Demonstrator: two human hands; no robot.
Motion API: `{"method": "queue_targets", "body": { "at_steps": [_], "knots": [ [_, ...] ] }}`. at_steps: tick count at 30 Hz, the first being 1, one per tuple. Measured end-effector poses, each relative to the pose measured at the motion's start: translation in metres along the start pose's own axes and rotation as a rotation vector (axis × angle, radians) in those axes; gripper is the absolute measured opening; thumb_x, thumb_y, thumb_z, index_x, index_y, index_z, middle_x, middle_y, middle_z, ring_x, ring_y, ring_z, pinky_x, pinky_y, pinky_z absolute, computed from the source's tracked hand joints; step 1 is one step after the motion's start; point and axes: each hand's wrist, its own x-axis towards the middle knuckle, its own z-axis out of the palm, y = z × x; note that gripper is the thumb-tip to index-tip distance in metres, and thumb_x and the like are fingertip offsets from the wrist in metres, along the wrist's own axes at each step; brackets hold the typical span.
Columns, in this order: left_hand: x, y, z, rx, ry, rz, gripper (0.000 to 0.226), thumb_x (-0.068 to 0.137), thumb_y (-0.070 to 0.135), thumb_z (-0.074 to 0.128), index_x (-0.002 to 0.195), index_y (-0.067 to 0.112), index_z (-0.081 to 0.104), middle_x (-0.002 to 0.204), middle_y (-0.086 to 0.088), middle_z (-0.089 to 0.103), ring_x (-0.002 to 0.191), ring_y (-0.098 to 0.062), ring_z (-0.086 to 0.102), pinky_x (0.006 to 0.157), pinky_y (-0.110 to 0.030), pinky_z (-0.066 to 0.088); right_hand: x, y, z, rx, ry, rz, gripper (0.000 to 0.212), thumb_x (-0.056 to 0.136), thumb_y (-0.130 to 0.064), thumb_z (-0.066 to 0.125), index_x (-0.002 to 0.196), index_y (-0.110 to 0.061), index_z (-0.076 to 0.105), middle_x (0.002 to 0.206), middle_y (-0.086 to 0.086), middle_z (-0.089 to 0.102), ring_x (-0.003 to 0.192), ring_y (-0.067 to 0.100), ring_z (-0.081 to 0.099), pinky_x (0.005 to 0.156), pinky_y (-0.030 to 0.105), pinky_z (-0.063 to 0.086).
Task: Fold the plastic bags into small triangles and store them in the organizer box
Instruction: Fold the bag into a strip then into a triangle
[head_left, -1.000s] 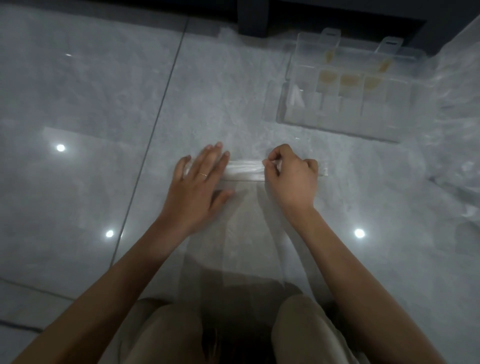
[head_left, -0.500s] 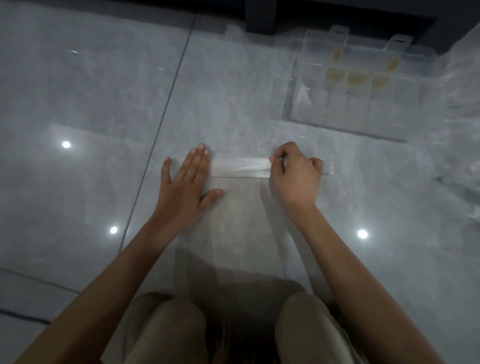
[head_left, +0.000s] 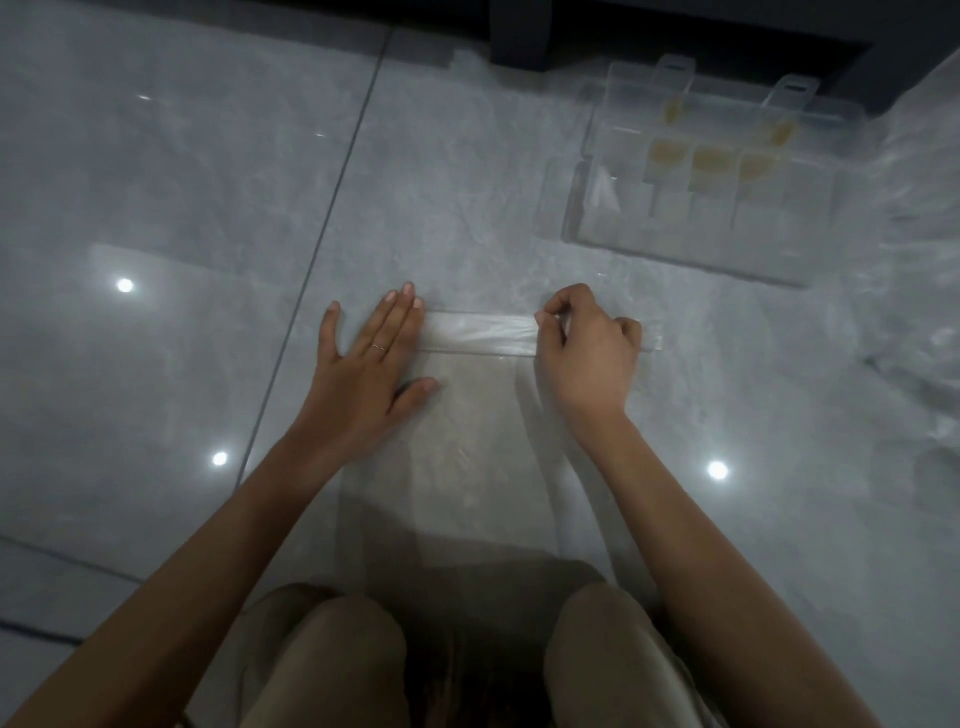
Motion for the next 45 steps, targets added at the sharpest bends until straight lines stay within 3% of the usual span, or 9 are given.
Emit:
{"method": "queue_targets", "body": {
  "at_steps": [12,14,17,22,24,32,39,42,45],
  "knots": [
    [0.002,-0.005,0.003,0.017,-0.037,0.008,0.075,0.095,0.058,0.022,0.153,0.01,0.021,0.16,-0.006,0.018,0.145,-0.007,0.008,0.114,-0.056,0.001,0.0,-0.004,-0.003,-0.014,-0.004,0.009,0.003,0.093,-0.019,0.055,0.094,-0.016,0.057,0.06,-0.015,0.045,0.055,0.001,0.042,0.08,0.022,0.021],
    [0.002,-0.003,0.004,0.036,-0.031,0.006,0.075,0.095,0.058,0.023,0.153,0.01,0.021,0.16,-0.006,0.019,0.145,-0.008,0.009,0.114,-0.056,0.001,-0.003,-0.007,-0.003,-0.012,0.058,0.002,0.011,0.093,-0.024,0.056,0.098,-0.015,0.059,0.081,-0.008,0.057,0.073,0.012,0.054,0.08,0.025,0.021],
    [0.002,-0.002,0.006,0.052,-0.02,-0.001,0.075,0.095,0.058,0.024,0.152,0.009,0.022,0.159,-0.007,0.02,0.146,-0.011,0.014,0.114,-0.054,-0.002,-0.018,-0.026,0.003,-0.077,0.203,-0.218,0.032,0.093,-0.033,0.048,0.114,-0.014,0.062,0.117,0.008,0.058,0.108,0.023,0.049,0.091,0.034,0.027],
    [0.0,-0.005,0.007,0.062,-0.026,0.057,0.07,0.093,0.045,0.03,0.151,0.008,0.026,0.158,-0.011,0.024,0.146,-0.017,0.016,0.112,-0.059,0.0,-0.041,-0.062,0.04,-0.134,-0.301,-0.544,0.069,0.097,-0.049,0.019,0.151,-0.006,0.025,0.159,0.01,0.021,0.148,0.022,0.015,0.12,0.031,0.004],
    [0.0,-0.006,0.008,0.071,-0.012,0.07,0.068,0.091,0.043,0.033,0.15,0.008,0.027,0.157,-0.012,0.027,0.144,-0.018,0.019,0.111,-0.058,0.0,-0.042,-0.06,0.052,-0.216,-0.353,-0.533,0.075,0.095,-0.055,0.014,0.152,-0.006,0.018,0.161,0.01,0.015,0.149,0.019,0.011,0.121,0.03,0.001],
    [0.002,-0.009,0.001,0.087,-0.046,0.028,0.079,0.094,0.06,0.021,0.15,0.005,0.027,0.158,-0.01,0.025,0.144,-0.015,0.023,0.113,-0.057,0.002,-0.036,-0.009,0.025,-0.315,-0.261,-0.424,0.076,0.095,-0.059,0.023,0.147,-0.005,0.036,0.155,0.011,0.033,0.143,0.022,0.032,0.117,0.031,0.011],
    [-0.003,-0.014,-0.001,0.092,-0.062,0.014,0.079,0.096,0.061,0.017,0.15,0.005,0.027,0.157,-0.011,0.028,0.143,-0.016,0.026,0.114,-0.054,-0.002,-0.037,0.025,-0.002,-0.415,-0.228,-0.327,0.08,0.097,-0.061,0.006,0.151,-0.006,0.028,0.157,0.01,0.027,0.144,0.022,0.027,0.117,0.032,0.009],
    [-0.002,-0.016,-0.001,0.093,-0.073,0.022,0.081,0.096,0.062,0.012,0.15,0.004,0.027,0.157,-0.012,0.027,0.143,-0.015,0.022,0.114,-0.051,-0.007,-0.033,0.024,-0.003,-0.317,-0.187,-0.316,0.065,0.099,-0.049,0.02,0.148,-0.009,0.036,0.154,0.007,0.035,0.141,0.02,0.034,0.115,0.034,0.017],
    [-0.003,-0.015,-0.001,0.089,-0.033,0.048,0.075,0.098,0.056,0.018,0.15,0.003,0.024,0.157,-0.014,0.023,0.145,-0.016,0.018,0.114,-0.051,-0.009,-0.013,0.022,-0.02,0.006,-0.065,-0.174,0.045,0.097,-0.029,0.036,0.134,-0.014,0.056,0.134,0.003,0.059,0.124,0.02,0.053,0.105,0.036,0.033]
  ]
}}
